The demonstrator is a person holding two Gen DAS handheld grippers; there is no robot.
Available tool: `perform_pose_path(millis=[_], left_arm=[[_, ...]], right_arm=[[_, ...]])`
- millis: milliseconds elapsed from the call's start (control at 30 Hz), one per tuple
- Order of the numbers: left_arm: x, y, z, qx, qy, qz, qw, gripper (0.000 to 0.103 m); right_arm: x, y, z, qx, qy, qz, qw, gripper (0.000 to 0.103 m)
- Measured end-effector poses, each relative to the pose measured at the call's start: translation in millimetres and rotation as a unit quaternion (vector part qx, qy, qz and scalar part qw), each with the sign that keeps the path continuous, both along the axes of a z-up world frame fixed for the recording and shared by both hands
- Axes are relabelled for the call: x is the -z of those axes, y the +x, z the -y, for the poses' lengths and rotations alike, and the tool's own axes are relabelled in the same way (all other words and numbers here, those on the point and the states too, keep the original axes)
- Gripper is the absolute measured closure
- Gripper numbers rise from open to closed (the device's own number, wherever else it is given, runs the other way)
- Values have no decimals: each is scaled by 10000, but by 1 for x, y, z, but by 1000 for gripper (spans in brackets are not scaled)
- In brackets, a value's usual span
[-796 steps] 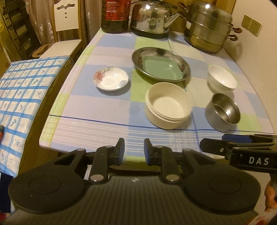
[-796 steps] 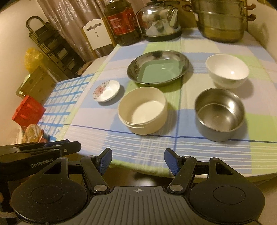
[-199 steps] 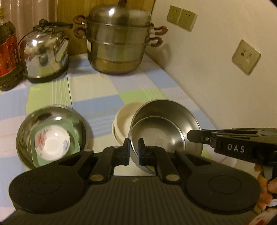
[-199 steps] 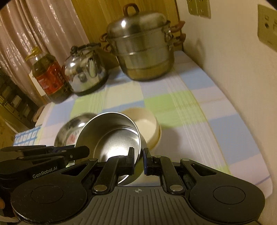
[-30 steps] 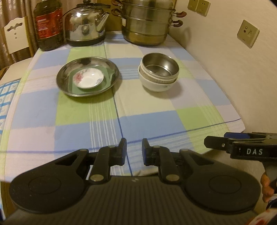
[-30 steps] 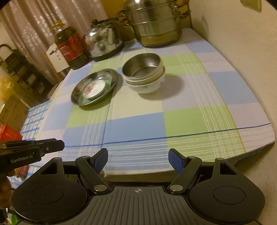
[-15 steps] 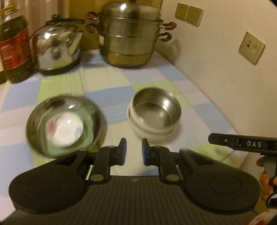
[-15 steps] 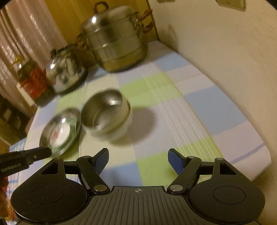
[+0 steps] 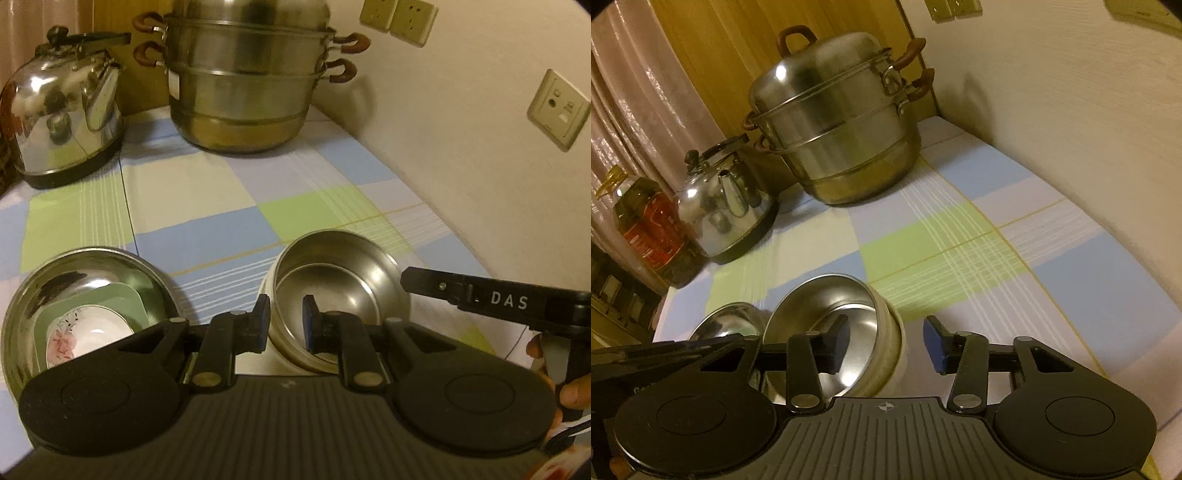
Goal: Organize plates and bowls
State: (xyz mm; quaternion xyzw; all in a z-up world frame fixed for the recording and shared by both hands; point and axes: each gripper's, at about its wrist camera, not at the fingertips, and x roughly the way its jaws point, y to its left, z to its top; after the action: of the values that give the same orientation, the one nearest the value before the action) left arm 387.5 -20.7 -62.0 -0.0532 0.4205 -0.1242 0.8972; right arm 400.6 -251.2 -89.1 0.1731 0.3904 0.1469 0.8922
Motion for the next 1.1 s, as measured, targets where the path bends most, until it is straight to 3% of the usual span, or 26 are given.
perform_pose_path(millis=[200,500,1100], left_arm=[[12,7,-2,-170,-101,-198,9996,88],[14,9,1,-612,-225,-357,9972,91],[14,6,8,-939,-133,-461,9944,92]], right_arm=[[12,14,-1,-209,30,-146,9997,65],[22,33,2,-777,172,-341,9962,89],[20,41,1,-1164,30,-451,9922,91]])
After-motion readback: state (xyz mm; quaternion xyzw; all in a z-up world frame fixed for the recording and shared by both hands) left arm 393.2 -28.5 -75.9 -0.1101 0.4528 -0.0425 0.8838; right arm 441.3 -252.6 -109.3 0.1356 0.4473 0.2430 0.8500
